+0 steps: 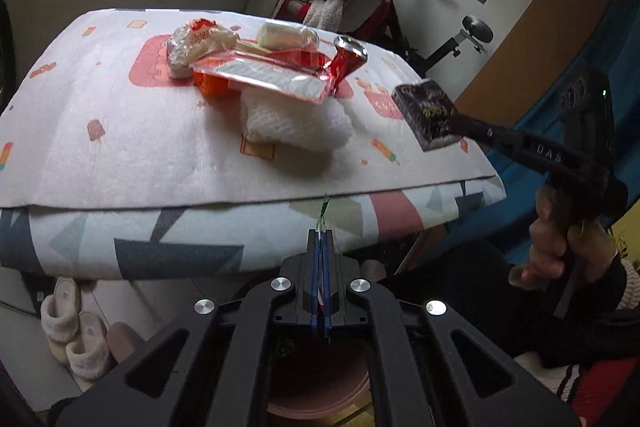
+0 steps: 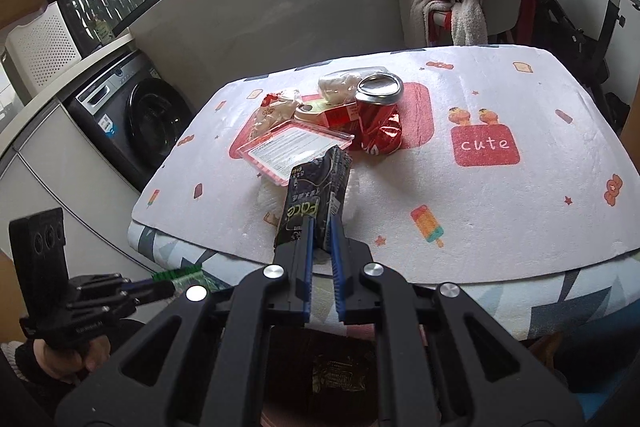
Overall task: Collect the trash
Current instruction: 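Drop the green-white packet into the pink bin with the left gripper, then lower the black snack box into the pink bin and open the right gripper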
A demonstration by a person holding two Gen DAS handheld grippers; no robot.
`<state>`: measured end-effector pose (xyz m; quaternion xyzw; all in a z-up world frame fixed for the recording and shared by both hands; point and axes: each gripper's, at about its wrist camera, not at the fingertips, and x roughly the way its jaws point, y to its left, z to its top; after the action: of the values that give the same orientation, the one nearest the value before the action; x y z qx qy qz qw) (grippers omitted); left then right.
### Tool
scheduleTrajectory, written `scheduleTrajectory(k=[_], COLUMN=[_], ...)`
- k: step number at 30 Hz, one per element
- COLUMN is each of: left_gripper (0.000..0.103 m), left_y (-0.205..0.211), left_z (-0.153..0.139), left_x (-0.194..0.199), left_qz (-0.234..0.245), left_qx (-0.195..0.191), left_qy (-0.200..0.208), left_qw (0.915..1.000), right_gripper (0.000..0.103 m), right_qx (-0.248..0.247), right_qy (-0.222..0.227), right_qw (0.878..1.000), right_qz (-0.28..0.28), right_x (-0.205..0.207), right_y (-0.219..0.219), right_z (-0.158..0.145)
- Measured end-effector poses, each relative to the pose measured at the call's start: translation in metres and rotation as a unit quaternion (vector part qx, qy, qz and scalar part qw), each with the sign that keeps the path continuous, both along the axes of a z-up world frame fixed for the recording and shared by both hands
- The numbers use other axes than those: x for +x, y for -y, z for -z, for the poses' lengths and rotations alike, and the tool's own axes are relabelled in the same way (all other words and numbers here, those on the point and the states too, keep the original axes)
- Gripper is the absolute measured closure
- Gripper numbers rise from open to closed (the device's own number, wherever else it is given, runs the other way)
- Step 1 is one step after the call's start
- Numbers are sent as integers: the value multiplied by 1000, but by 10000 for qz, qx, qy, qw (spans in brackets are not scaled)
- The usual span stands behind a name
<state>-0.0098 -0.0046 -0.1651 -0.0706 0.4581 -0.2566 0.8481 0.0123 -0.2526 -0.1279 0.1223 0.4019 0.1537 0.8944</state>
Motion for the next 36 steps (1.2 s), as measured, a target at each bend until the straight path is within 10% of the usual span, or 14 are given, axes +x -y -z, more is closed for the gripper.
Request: scheduleTrajectory(k=[14,16,18,20,27,36], left_gripper=[100,94,57,43,15,7], left_y=[14,13,11,9,2,-21], left_z=[47,45,39,30,3,-8], left_x=[-21,-21,-23,-26,-29,-25], left_qz=[98,101,78,8,-405,-1077], left_qx=[229,191,108,34,188,361], left_qy=[-465,-459,-382,-195,313,434], left_qw=[9986,9987,9992,9998,9985,9926], right_gripper=[91,91,91,91,91,90], right_qx=[-56,-56,-57,-69,-146,-294], right_qy=[-168,-208,-248,-288,-473,-1033], right_qw=[9997,9996,9994,9993,9978,9910], right_qz=[-181,-195,-217,-248,-433,-802], right_x=[-11,-12,-13,-14,-19,-32], right_y=[-13,-14,-15,-17,-30,-54], right_z=[11,13,15,18,30,61])
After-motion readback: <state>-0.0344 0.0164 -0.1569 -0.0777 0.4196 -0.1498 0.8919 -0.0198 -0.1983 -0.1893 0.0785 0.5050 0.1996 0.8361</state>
